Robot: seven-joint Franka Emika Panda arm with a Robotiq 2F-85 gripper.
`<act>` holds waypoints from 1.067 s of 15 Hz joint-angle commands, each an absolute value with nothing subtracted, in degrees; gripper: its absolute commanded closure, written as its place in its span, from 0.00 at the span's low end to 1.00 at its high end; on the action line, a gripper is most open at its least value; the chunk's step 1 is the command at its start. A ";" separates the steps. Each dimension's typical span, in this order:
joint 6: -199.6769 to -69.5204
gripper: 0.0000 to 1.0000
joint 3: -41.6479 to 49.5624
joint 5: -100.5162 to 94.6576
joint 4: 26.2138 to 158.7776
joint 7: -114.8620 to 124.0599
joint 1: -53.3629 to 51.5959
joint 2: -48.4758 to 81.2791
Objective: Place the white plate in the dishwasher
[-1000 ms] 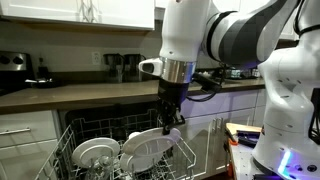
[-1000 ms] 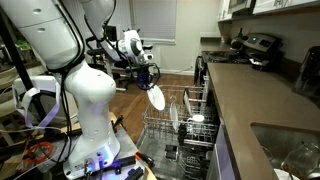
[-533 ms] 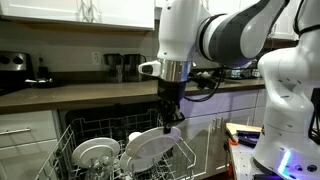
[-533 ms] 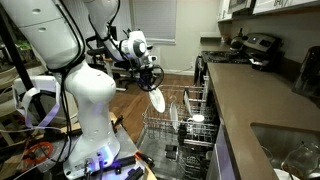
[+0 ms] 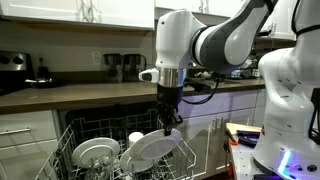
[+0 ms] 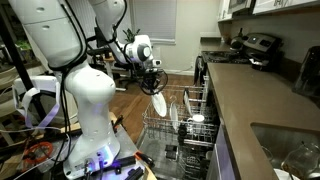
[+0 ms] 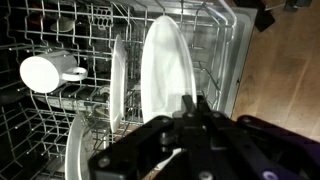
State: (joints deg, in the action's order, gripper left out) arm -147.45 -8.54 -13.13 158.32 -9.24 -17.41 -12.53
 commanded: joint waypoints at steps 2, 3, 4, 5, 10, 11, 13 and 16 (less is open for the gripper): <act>-150.40 0.95 -8.21 -12.50 157.29 -13.40 -14.84 -10.17; -151.34 0.95 -7.97 -12.30 157.27 -13.88 -14.56 -9.70; -152.54 0.95 -7.55 -11.42 157.24 -14.85 -14.46 -9.23; -153.61 0.95 -7.22 -11.10 157.15 -15.45 -14.32 -8.66; -157.85 0.95 -5.88 -7.62 156.04 -19.97 -14.34 -5.16; -158.56 0.95 -5.74 -6.28 155.91 -21.26 -14.43 -4.50; -159.09 0.95 -5.88 -4.46 155.35 -23.12 -14.27 -3.30; -159.10 0.95 -6.26 -3.34 154.29 -24.75 -13.70 -1.63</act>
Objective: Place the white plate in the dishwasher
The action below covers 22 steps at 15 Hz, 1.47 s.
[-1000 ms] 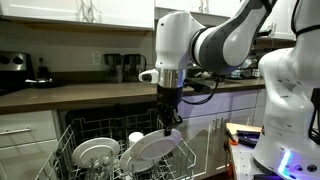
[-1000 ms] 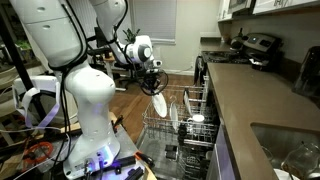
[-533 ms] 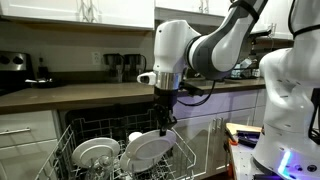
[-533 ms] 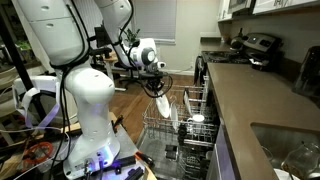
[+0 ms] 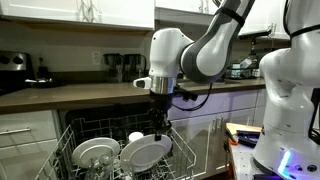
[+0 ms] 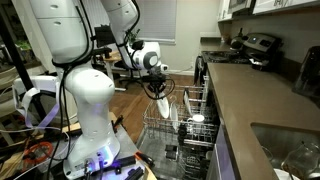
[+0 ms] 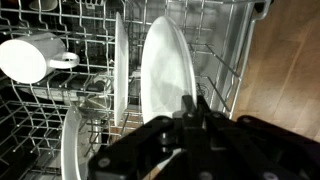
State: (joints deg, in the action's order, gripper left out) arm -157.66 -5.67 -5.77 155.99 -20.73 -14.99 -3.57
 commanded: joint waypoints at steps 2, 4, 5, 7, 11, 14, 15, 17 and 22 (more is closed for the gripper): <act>-158.93 0.95 -6.44 -3.86 153.52 -24.92 -13.17 -0.53; -157.50 0.95 -7.20 -5.08 154.40 -22.24 -13.03 -1.35; -157.46 0.94 -7.25 -5.10 154.27 -22.28 -12.84 -0.96; -157.49 0.94 -7.44 -5.16 154.40 -22.22 -12.80 -0.67; -157.49 0.94 -7.58 -5.16 154.41 -22.21 -12.83 -0.65; -157.49 0.94 -7.59 -5.16 154.41 -22.21 -12.83 -0.65; -157.49 0.95 -7.59 -5.16 154.41 -22.21 -12.83 -0.65; -157.08 0.95 -7.41 -5.93 154.57 -21.85 -12.53 -1.05; -155.48 0.95 -7.11 -9.03 154.55 -19.93 -11.49 -1.88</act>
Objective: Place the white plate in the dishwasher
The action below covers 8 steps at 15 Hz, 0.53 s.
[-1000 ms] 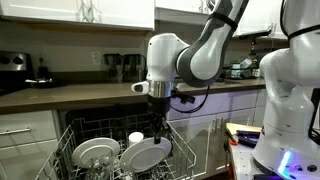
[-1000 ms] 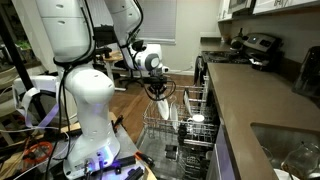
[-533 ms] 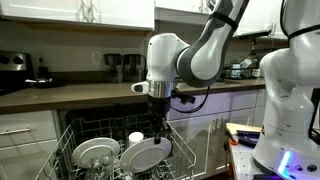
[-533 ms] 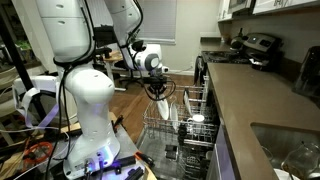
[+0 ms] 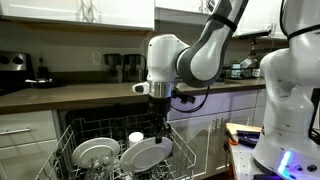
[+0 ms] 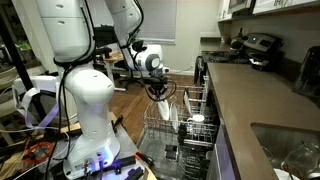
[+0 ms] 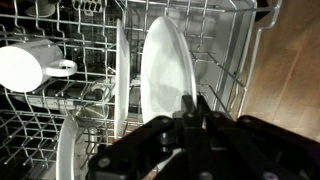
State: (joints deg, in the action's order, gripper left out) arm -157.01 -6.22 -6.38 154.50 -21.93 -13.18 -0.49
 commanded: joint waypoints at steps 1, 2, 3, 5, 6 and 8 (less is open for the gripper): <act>-155.52 0.95 -7.11 -9.16 154.57 -20.11 -11.30 -1.85; -155.82 0.95 -7.09 -9.21 154.48 -20.40 -11.14 -1.56; -156.03 0.95 -7.06 -9.18 154.38 -20.61 -10.99 -1.33; -156.77 0.95 -6.98 -8.50 154.18 -21.44 -10.75 -0.74; -157.34 0.95 -6.93 -7.58 154.09 -22.42 -10.67 -0.31; -158.63 0.95 -6.82 -6.22 154.00 -23.75 -10.50 0.59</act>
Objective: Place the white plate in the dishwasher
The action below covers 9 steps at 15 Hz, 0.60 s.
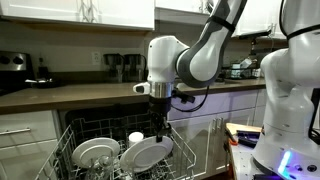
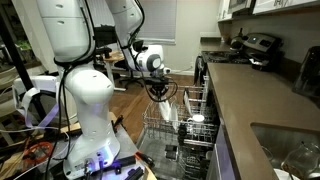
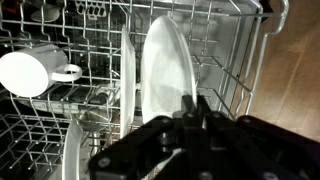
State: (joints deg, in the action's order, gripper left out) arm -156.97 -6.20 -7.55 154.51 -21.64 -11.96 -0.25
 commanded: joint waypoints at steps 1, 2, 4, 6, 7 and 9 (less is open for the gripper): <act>-159.19 0.95 -6.76 -5.70 153.91 -24.18 -10.37 1.07; -159.68 0.95 -6.75 -5.33 153.81 -24.47 -10.20 1.57; -160.49 0.95 -6.71 -5.37 153.52 -24.57 -9.66 2.65; -161.28 0.95 -6.74 -5.42 153.19 -24.68 -9.01 3.81; -161.67 0.95 -6.80 -5.46 152.95 -24.72 -8.64 4.41; -162.81 0.95 -6.95 -5.64 152.35 -25.06 -7.79 5.73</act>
